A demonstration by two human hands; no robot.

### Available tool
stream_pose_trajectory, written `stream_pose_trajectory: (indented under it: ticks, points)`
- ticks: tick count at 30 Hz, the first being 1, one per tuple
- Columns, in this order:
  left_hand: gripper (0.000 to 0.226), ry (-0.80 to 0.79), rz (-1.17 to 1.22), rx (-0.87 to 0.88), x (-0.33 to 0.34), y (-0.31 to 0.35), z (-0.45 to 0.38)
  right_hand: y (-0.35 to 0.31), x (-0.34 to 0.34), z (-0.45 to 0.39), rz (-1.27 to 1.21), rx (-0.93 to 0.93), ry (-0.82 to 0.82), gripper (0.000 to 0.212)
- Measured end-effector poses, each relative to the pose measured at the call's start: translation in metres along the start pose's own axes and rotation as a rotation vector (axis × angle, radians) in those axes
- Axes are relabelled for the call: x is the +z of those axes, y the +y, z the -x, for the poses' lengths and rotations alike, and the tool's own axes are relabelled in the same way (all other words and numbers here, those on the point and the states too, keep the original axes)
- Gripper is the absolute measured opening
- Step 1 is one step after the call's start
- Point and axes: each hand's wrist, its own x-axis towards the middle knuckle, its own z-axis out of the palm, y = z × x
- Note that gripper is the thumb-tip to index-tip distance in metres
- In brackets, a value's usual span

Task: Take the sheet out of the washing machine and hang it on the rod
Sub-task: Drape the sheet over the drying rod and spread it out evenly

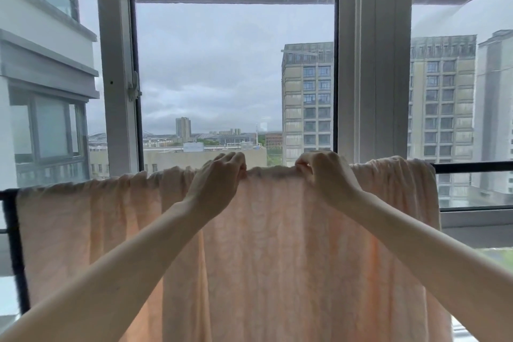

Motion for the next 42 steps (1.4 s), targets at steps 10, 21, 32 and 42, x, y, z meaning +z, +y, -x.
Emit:
stream_pose_trajectory:
  ticks: [10, 21, 32, 42]
  points:
    - [0.019, -0.146, 0.119, -0.152, -0.013, -0.01, -0.01, -0.048, 0.019, -0.017, -0.197, -0.181, -0.077, 0.013]
    - [0.008, -0.046, -0.045, -0.172, -0.007, -0.012, -0.005, 0.028, -0.023, 0.007, -0.094, 0.116, -0.133, 0.018]
    - [0.028, -0.018, 0.055, -0.084, -0.003, 0.01, -0.008, 0.043, -0.036, 0.013, -0.063, 0.142, -0.169, 0.023]
    - [0.025, -0.024, 0.0, 0.085, 0.043, 0.062, -0.011, 0.093, -0.049, 0.043, 0.055, 0.059, -0.104, 0.034]
